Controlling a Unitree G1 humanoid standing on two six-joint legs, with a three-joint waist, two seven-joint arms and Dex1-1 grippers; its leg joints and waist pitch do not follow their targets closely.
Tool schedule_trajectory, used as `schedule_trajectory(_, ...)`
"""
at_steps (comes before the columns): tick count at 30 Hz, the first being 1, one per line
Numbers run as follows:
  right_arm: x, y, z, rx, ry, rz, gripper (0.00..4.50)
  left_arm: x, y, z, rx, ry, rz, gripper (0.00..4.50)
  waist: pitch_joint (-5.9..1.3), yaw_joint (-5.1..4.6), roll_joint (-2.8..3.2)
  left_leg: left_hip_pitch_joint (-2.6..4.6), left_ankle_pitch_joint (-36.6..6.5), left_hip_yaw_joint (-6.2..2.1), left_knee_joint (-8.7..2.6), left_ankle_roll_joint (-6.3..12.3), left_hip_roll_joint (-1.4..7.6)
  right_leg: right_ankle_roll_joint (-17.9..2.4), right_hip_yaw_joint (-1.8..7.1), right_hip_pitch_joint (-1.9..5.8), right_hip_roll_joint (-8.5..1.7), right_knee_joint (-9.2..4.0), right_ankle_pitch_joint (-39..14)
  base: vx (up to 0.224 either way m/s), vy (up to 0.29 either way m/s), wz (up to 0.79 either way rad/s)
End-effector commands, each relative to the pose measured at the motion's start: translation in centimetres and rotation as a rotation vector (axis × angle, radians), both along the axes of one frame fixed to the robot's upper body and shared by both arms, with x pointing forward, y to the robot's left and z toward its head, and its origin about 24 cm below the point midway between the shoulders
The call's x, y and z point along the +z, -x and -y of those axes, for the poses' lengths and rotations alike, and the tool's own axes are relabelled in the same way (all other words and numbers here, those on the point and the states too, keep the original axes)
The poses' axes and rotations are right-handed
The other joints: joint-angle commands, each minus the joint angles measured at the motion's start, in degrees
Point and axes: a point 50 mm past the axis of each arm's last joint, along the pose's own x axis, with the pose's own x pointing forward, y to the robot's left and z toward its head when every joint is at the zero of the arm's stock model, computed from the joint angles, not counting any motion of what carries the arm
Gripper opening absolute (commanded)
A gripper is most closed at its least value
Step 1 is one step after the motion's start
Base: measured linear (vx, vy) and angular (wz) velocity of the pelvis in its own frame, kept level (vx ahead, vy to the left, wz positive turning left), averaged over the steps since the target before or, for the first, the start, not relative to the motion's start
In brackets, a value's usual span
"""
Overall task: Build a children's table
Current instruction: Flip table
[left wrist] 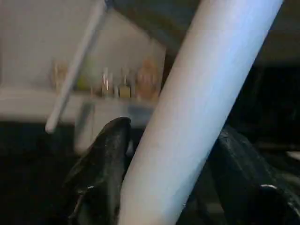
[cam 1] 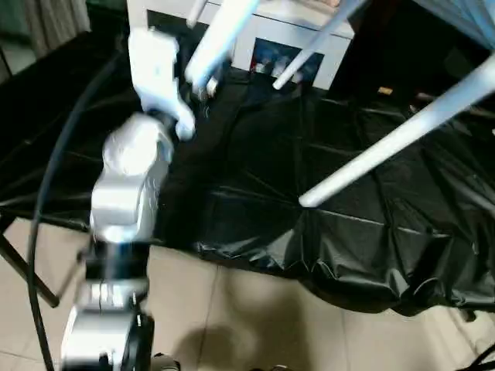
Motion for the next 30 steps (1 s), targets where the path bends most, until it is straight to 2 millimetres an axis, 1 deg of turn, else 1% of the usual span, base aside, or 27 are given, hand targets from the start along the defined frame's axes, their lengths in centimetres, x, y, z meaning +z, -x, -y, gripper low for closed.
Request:
schedule_trajectory(1,1.5,0.5,0.3,0.003,0.008,0.057,2.81,-0.5,0.1,1.1,-0.023,-0.002,-0.032,2.6,-4.52,-0.54,0.7,2.11,-13.07,-0.37,-3.88,-1.26,1.37,-8.17,0.83,1.94,-1.71,-3.34,-12.47,0.0,0.0,0.0)
schedule_trajectory(2,1.5,0.4,0.1,0.005,0.01,0.059,2.95,-0.6,0.2,1.0,-0.022,-0.003,-0.035,2.5,-4.77,-0.39,0.96,2.14,-11.15,-0.4,-3.73,-1.03,1.47,-8.75,0.84,1.97,-1.77,-2.95,-9.84,0.0,0.0,0.0)
schedule_trajectory(3,1.6,0.4,0.1,0.006,0.011,0.065,3.04,-0.8,0.2,1.0,-0.018,-0.021,-0.033,2.4,-4.76,-0.59,0.47,1.54,-7.65,-0.18,-3.54,-0.23,1.43,-9.57,0.71,2.23,-1.44,-2.61,-5.7,0.0,0.0,0.0)
schedule_trajectory(4,1.7,0.4,0.0,0.008,0.01,0.07,3.04,-1.0,0.3,0.9,-0.016,-0.035,-0.03,2.4,-4.68,-0.51,0.61,1.68,-7.82,-0.13,-3.53,-0.18,1.45,-9.63,0.68,2.06,-1.37,-2.57,-5.57,0.0,0.0,0.0)
schedule_trajectory(6,1.9,0.4,-0.2,0.024,0.009,0.082,3.26,-1.3,0.4,0.8,-0.019,-0.072,-0.019,2.27,-4.65,-0.54,0.6,1.68,-8.04,-0.11,-3.46,-0.11,1.48,-9.65,0.65,2.09,-1.42,-2.48,-5.34,0.0,0.0,0.0)
schedule_trajectory(7,1.9,0.4,-0.4,0.036,0.013,0.087,3.26,-1.5,0.4,0.7,-0.02,-0.076,-0.019,2.27,-4.62,-0.56,0.39,1.62,-7.34,-0.13,-3.46,-0.16,1.5,-9.65,0.66,2.28,-1.49,-2.34,-4.39,0.0,0.0,0.0)
schedule_trajectory(8,1.9,0.5,-0.9,0.075,0.026,0.095,3.39,-2.1,0.4,0.3,-0.019,-0.094,-0.021,2.15,-4.59,-0.53,0.36,1.58,-6.27,-0.13,-3.42,0.01,1.43,-9.61,0.64,2.31,-1.44,-2.26,-3.1,0.0,0.0,0.0)
schedule_trajectory(9,1.8,0.5,-1.1,0.088,0.031,0.097,3.49,-2.3,0.4,0.2,-0.018,-0.099,-0.022,2.07,-4.61,-0.57,0.25,1.39,-5.71,-0.15,-3.43,0.22,1.39,-9.52,0.67,2.56,-1.56,-2.14,-2.67,0.0,0.0,0.0)
schedule_trajectory(10,1.7,0.5,-1.4,0.116,0.039,0.096,3.57,-2.6,0.4,0.1,-0.013,-0.12,-0.024,2.0,-4.68,-0.55,0.17,1.51,-5.34,-0.1,-3.38,0.29,1.45,-9.62,0.68,2.54,-1.6,-2.07,-2.17,0.0,0.0,0.0)
schedule_trajectory(11,1.6,0.6,-1.6,0.134,0.049,0.098,3.63,-2.8,0.4,0.0,-0.012,-0.136,-0.025,1.96,-4.69,-0.55,0.29,1.56,-4.66,-0.09,-3.32,0.67,1.49,-9.86,0.68,2.5,-1.59,-2.0,-1.33,0.0,0.0,0.0)
schedule_trajectory(12,1.4,0.7,-2.0,0.167,0.067,0.103,3.67,-3.1,0.4,-0.2,-0.01,-0.16,-0.026,1.92,-4.66,-0.57,0.07,1.49,-4.5,-0.08,-3.32,0.88,1.49,-9.85,0.64,2.54,-1.61,-2.07,-1.43,0.0,0.0,0.0)
schedule_trajectory(14,1.1,0.9,-2.3,0.209,0.077,0.107,3.68,-3.5,0.2,-0.6,0.008,-0.178,-0.035,1.77,-4.66,-0.4,0.29,1.67,-4.39,-0.13,-3.38,0.99,1.62,-9.91,0.6,2.6,-1.8,-2.0,-1.51,0.0,0.0,0.0)
schedule_trajectory(16,0.4,1.2,-2.9,0.258,0.111,0.122,3.68,-3.9,-0.1,-1.2,0.013,-0.191,-0.047,1.7,-4.57,-0.31,0.25,1.65,-4.02,-0.12,-3.44,0.74,1.52,-9.81,0.55,2.67,-1.77,-2.02,-1.15,0.0,0.0,0.0)
schedule_trajectory(17,-0.3,1.5,-3.1,0.284,0.122,0.123,3.68,-4.1,-0.2,-1.6,0.01,-0.216,-0.051,1.68,-4.67,-0.37,0.12,1.54,-3.8,-0.23,-3.47,0.7,1.51,-9.74,0.53,2.91,-1.92,-1.98,-1.17,0.0,0.0,0.0)
schedule_trajectory(18,-0.3,1.5,-3.1,0.285,0.122,0.123,3.68,-4.1,-0.2,-1.6,0.01,-0.217,-0.051,1.66,-4.63,-0.28,0.21,1.67,-4.02,-0.18,-3.53,0.59,1.57,-9.59,0.55,2.86,-1.96,-2.01,-1.24,0.0,0.0,0.0)
schedule_trajectory(19,-1.2,1.8,-3.3,0.309,0.133,0.126,3.68,-4.3,-0.5,-1.9,0.0,-0.233,-0.054,1.66,-4.61,-0.44,0.16,1.6,-4.63,-0.28,-3.56,0.16,1.49,-9.45,0.49,2.86,-1.88,-2.04,-2.42,0.0,0.0,0.0)
schedule_trajectory(20,-1.2,1.8,-3.3,0.309,0.133,0.126,3.68,-4.3,-0.5,-1.9,0.0,-0.233,-0.054,1.65,-4.42,-0.4,0.19,1.71,-6.32,-0.25,-3.71,-0.34,1.55,-8.95,0.56,2.69,-2.03,-2.31,-4.55,0.0,0.0,0.0)
schedule_trajectory(21,-1.7,2.1,-3.5,0.329,0.141,0.131,3.68,-4.4,-0.7,-2.2,-0.008,-0.242,-0.056,1.64,-4.35,-0.47,0.1,1.67,-8.47,-0.39,-3.9,-1.16,1.58,-8.22,0.48,2.72,-2.09,-2.59,-7.74,0.0,0.0,0.0)
schedule_trajectory(22,-1.9,2.2,-3.5,0.336,0.142,0.134,3.68,-4.4,-0.7,-2.2,-0.007,-0.243,-0.057,1.62,-4.29,-0.48,0.12,1.78,-9.65,-0.4,-3.94,-1.54,1.6,-7.9,0.49,2.56,-2.16,-2.79,-9.25,0.0,0.0,0.0)
schedule_trajectory(23,-2.0,2.3,-3.6,0.342,0.143,0.137,3.68,-4.4,-0.8,-2.3,-0.006,-0.243,-0.058,1.62,-4.22,-0.57,0.08,1.65,-11.68,-0.59,-4.09,-2.36,1.62,-7.2,0.46,2.6,-2.25,-3.03,-12.06,0.0,0.0,0.0)
schedule_trajectory(24,-2.5,2.7,-3.8,0.36,0.143,0.148,3.68,-4.4,-1.0,-2.6,-0.006,-0.248,-0.059,1.61,-4.22,-0.56,0.28,1.68,-12.43,-0.65,-4.12,-2.71,1.6,-6.87,0.48,2.54,-2.26,-3.13,-12.91,0.0,0.0,0.0)
schedule_trajectory(25,-2.8,3.1,-4.0,0.374,0.142,0.175,3.68,-4.5,-1.2,-2.9,-0.001,-0.246,-0.064,1.61,-4.17,-0.63,0.59,1.83,-13.91,-0.73,-4.24,-3.35,1.56,-6.52,0.47,2.26,-2.16,-3.34,-13.97,0.0,0.0,0.0)
schedule_trajectory(26,-2.9,3.2,-4.0,0.378,0.142,0.181,3.68,-4.5,-1.2,-3.0,0.0,-0.252,-0.064,1.61,-4.3,-0.69,0.48,1.85,-14.47,-0.83,-4.23,-3.75,1.54,-6.37,0.39,2.29,-2.19,-3.26,-14.1,0.0,0.0,0.0)
schedule_trajectory(27,-3.1,3.7,-4.2,0.397,0.132,0.213,3.68,-4.5,-1.4,-3.4,0.004,-0.269,-0.063,1.61,-4.29,-0.65,0.77,1.7,-14.89,-0.96,-4.38,-4.0,1.51,-6.17,0.37,2.4,-2.27,-3.3,-14.56,0.0,0.0,0.0)
schedule_trajectory(28,-3.0,4.4,-4.4,0.423,0.103,0.249,3.68,-4.3,-1.5,-3.7,0.013,-0.299,-0.055,1.61,-4.19,-0.72,0.78,1.64,-15.3,-0.98,-4.47,-4.13,1.45,-5.9,0.38,2.35,-2.18,-3.5,-15.02,0.0,0.0,0.0)
schedule_trajectory(29,-3.0,4.6,-4.5,0.433,0.093,0.257,3.68,-4.3,-1.5,-3.7,0.014,-0.312,-0.052,1.61,-4.29,-0.7,0.74,1.9,-16.26,-1.05,-4.45,-4.15,1.48,-5.63,0.33,2.22,-2.23,-3.55,-15.59,0.0,0.0,0.0)
schedule_trajectory(30,-3.0,4.9,-4.5,0.445,0.08,0.265,3.68,-4.3,-1.6,-3.8,0.013,-0.326,-0.048,1.61,-4.32,-0.91,0.63,1.78,-16.67,-1.15,-4.43,-4.27,1.49,-5.72,0.28,2.21,-2.19,-3.41,-15.93,0.0,0.0,0.0)
